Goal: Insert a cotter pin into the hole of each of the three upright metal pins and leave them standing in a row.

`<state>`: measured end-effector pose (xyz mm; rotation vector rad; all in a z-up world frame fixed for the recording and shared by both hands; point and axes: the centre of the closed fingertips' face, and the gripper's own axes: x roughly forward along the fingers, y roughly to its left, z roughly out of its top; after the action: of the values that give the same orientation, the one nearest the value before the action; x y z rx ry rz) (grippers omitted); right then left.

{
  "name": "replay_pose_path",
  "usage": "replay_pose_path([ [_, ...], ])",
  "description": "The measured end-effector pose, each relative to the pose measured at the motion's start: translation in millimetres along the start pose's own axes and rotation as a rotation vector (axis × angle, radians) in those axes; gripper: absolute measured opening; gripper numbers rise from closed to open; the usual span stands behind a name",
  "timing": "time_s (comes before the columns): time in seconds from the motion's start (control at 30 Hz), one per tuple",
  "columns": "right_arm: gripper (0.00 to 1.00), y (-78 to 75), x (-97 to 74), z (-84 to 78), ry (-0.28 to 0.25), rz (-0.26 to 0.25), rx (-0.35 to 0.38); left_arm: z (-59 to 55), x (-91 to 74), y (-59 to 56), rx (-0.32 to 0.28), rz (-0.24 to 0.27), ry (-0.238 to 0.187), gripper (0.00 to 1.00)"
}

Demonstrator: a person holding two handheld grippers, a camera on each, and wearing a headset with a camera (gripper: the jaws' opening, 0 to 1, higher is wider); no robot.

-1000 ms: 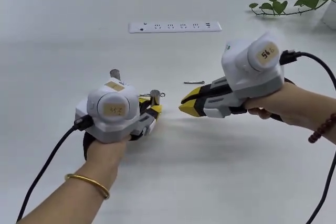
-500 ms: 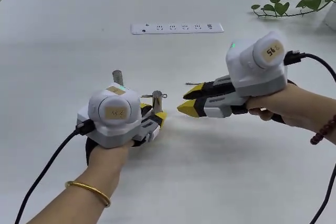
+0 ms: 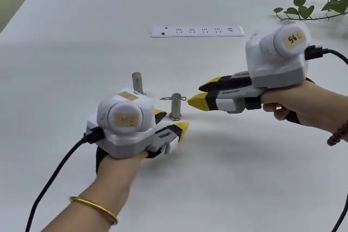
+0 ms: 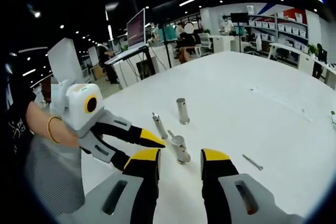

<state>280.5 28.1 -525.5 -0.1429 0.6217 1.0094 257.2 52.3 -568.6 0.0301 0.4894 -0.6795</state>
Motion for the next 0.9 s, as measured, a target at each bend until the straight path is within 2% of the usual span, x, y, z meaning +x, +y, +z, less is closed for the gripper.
replay_pose_path([
  [0.1, 0.3, -1.7, 4.5, 5.9, 0.001, -0.005, -0.01, 3.7, -7.6, 2.2, -0.018, 0.003, -0.011, 0.35],
  [0.23, 0.32, -0.7, 11.2, 17.0, -0.013, 0.0, -0.017, 9.9, -19.3, 4.6, -0.033, 0.002, -0.048, 0.38],
  [0.37, 0.35, -7.2, 22.2, 23.5, -0.014, -0.01, -0.027, 10.9, -28.6, 4.9, -0.056, -0.009, -0.057, 0.43],
  [0.5, 0.36, -4.2, 31.5, 28.0, -0.018, -0.023, -0.021, 11.0, -40.6, 9.1, -0.066, 0.003, -0.058, 0.47],
  [0.63, 0.36, -7.6, 44.0, 34.2, -0.018, -0.03, -0.015, 12.5, -52.8, 16.7, -0.057, 0.035, -0.069, 0.52],
  [0.77, 0.36, -4.1, 53.6, 38.6, -0.026, -0.021, -0.002, 14.2, -61.1, 23.2, -0.05, 0.058, -0.081, 0.56],
  [0.9, 0.35, -5.1, 66.9, 43.3, -0.029, -0.015, 0.005, 14.9, -67.1, 29.1, -0.015, 0.08, -0.088, 0.61],
])
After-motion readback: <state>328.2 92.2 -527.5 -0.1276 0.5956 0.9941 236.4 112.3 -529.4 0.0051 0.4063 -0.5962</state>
